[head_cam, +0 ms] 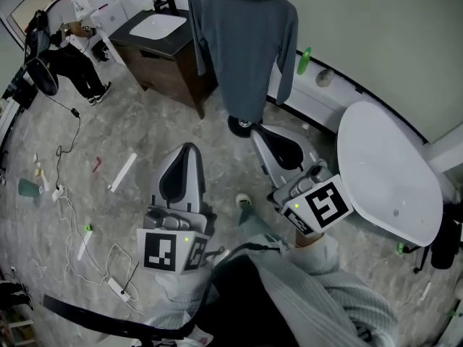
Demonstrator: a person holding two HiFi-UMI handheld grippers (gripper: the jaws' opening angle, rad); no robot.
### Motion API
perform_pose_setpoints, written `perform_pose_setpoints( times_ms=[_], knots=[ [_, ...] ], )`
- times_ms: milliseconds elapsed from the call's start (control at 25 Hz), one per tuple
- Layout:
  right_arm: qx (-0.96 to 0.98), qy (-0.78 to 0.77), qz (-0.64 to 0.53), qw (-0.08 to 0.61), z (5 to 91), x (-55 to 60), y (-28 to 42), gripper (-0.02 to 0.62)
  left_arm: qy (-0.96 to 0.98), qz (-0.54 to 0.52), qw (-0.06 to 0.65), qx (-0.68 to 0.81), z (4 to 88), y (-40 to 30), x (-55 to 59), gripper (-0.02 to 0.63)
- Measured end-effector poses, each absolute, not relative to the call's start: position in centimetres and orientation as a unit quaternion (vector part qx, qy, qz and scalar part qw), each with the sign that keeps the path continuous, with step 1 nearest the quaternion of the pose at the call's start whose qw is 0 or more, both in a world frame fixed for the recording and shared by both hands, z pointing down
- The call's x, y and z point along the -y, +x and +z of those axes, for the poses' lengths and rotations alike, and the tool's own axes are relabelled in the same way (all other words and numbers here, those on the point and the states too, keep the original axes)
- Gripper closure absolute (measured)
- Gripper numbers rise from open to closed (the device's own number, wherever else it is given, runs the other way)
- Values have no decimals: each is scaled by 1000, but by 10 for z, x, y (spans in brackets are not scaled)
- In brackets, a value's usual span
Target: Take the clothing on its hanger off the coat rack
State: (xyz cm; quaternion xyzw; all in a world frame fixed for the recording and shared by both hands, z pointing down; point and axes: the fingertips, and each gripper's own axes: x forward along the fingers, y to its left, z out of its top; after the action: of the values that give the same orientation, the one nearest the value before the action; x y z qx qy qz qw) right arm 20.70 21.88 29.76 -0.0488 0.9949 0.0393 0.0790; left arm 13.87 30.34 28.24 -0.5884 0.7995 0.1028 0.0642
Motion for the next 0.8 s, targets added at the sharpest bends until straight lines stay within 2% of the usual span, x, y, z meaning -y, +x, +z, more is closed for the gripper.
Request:
perform_pose_setpoints(
  times_ms=[360,800],
  knots=[
    [-993,-31,67,89,255,-93,70,593,-586,107,83,-799,248,11,-172,601],
    [-992,-72,72,74,277,7,-64,593,-625,105,62,-771,273,-130,-57,601]
  ],
)
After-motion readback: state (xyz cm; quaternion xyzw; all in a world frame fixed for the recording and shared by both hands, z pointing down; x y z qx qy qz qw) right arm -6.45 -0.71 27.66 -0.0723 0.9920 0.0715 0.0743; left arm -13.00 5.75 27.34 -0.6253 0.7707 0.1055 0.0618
